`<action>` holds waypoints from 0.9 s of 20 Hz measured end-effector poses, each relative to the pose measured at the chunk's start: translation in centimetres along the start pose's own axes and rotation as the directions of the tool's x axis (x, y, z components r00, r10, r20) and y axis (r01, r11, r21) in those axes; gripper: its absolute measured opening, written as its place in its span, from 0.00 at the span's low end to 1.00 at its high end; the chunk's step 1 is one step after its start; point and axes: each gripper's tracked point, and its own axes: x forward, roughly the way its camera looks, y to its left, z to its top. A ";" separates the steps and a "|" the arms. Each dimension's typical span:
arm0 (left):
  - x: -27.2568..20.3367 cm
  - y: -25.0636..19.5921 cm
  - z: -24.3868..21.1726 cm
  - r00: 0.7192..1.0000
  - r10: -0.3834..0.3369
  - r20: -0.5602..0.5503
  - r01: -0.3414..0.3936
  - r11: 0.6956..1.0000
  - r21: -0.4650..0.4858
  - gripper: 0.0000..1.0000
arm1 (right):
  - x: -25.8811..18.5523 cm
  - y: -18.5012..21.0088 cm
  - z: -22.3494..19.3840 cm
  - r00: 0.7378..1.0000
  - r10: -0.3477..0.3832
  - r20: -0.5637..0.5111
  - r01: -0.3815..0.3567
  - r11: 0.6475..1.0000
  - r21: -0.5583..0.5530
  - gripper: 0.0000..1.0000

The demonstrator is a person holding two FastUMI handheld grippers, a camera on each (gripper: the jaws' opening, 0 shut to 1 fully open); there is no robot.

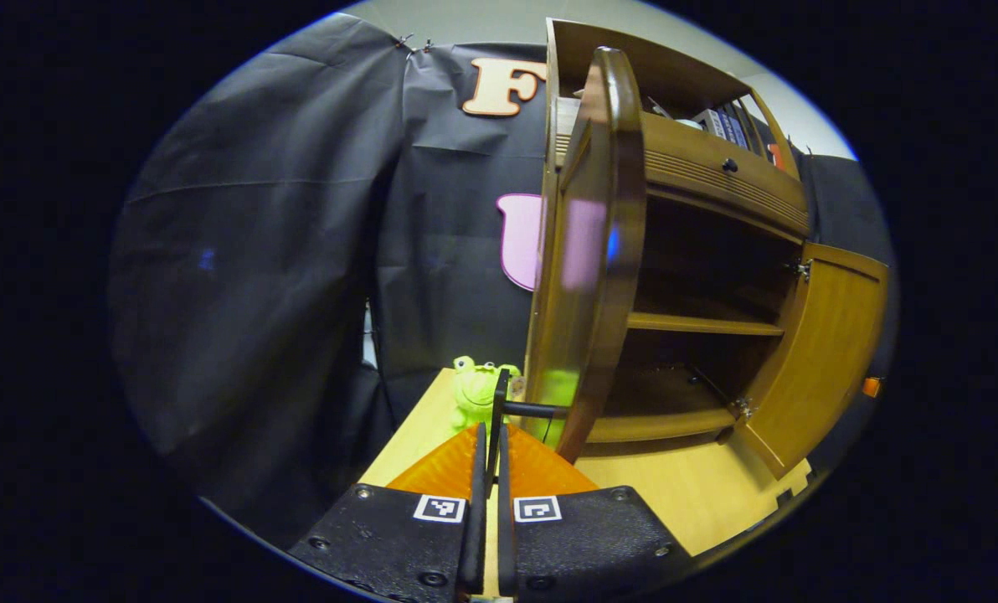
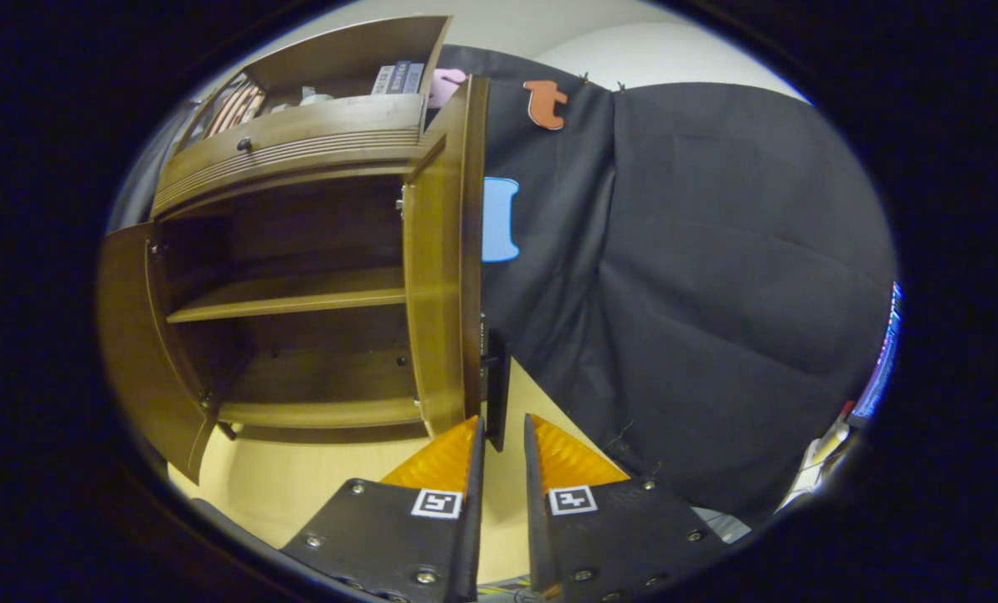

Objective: Open the right door of the double-door shoe cabinet with the right hand, and open the left door with the left hand.

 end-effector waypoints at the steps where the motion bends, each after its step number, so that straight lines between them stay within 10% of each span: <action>1: -0.5 0.3 0.0 1.000 0.009 0.002 -0.009 1.000 0.000 0.07 | -0.3 0.4 -0.3 1.000 0.002 -0.002 -0.002 1.000 -0.002 0.24; 10: -5.1 -6.4 4.6 0.992 -0.082 0.092 0.079 0.996 0.034 0.00 | -1.4 8.8 1.8 0.984 0.173 0.041 -0.171 0.984 -0.039 0.24; 18: -4.3 -14.3 11.3 0.953 -0.211 0.219 0.200 0.977 0.070 0.00 | -4.2 16.0 10.1 0.915 0.335 0.226 -0.322 0.942 -0.092 0.23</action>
